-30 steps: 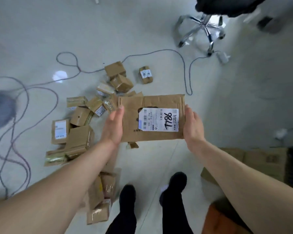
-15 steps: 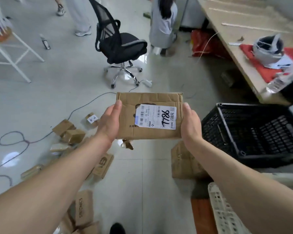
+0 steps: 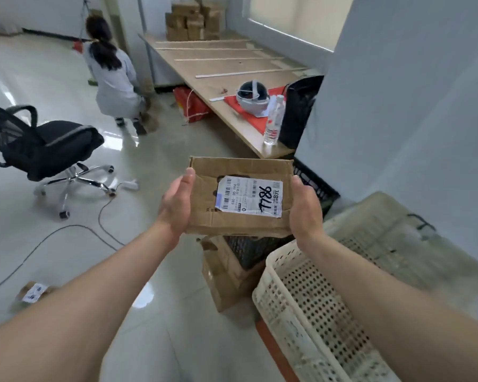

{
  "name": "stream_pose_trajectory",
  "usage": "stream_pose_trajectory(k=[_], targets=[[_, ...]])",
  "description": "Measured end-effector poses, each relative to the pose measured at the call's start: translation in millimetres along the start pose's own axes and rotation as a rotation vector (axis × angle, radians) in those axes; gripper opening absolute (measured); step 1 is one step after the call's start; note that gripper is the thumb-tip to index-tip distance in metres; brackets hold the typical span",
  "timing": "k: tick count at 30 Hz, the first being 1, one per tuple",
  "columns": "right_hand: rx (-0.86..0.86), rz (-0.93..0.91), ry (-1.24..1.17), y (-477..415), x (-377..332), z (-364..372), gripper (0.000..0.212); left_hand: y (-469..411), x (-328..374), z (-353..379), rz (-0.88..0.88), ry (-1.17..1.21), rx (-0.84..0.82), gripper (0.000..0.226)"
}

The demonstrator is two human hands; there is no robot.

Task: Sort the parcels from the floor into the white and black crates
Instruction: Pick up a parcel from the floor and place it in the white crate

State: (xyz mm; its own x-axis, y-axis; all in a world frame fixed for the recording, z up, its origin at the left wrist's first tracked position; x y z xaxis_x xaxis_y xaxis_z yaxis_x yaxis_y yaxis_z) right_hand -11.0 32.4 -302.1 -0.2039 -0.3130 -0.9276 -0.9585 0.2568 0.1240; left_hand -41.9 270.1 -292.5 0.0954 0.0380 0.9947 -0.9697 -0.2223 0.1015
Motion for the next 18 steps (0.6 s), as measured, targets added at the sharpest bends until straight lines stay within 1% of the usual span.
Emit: stream_pose_trajectory(k=[4, 6, 7, 8, 9, 10, 11, 12, 14, 15, 16, 18], targets=[[0.175, 0.026, -0.002, -6, 9, -60, 0.083, -35, -8, 60, -0.011, 0.003, -0.161, 0.094], [0.266, 0.046, 0.006, -5, 13, -88, 0.088, -49, -8, 93, -0.015, -0.031, -0.293, 0.093], [0.308, 0.062, 0.014, -3, 17, -101, 0.091, -48, -1, 109, -0.011, -0.051, -0.345, 0.085], [0.35, 0.08, 0.02, -3, 23, -113, 0.092, -43, 9, 126, 0.009, -0.059, -0.391, 0.073], [0.392, 0.098, 0.008, -1, 29, -125, 0.09, -42, 14, 141, 0.034, -0.074, -0.441, 0.059], [0.439, 0.124, -0.019, 1, 34, -136, 0.087, -40, 16, 156, 0.045, -0.076, -0.494, 0.052], [0.488, 0.158, -0.057, 6, 39, -145, 0.084, -39, 18, 168, 0.049, -0.069, -0.555, 0.053], [0.533, 0.182, -0.095, 13, 40, -153, 0.08, -38, 19, 179, 0.046, -0.071, -0.599, 0.062], [0.591, 0.217, -0.143, 27, 42, -167, 0.074, -42, 14, 201, 0.028, -0.086, -0.68, 0.092], [0.622, 0.245, -0.17, 34, 42, -173, 0.077, -44, 10, 211, 0.021, -0.096, -0.726, 0.1], [0.646, 0.265, -0.193, 39, 45, -179, 0.079, -43, 8, 220, 0.017, -0.101, -0.76, 0.102], [0.679, 0.275, -0.209, 49, 52, -191, 0.072, -37, 5, 239, 0.003, -0.103, -0.813, 0.103]])
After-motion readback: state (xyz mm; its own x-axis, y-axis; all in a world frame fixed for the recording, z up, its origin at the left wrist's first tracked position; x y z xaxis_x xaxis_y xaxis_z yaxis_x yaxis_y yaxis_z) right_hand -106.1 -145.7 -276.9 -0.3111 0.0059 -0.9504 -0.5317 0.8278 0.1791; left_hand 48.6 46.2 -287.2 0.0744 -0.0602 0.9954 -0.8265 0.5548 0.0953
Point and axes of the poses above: each hand's wrist, its own y-axis away from the middle knuckle, its own z-axis out of the palm, x = y × z, the point moved 1 cm from there along -y, towards the middle knuckle, and after that the axes turned 2 degrees about z, right-handed, at the moved point
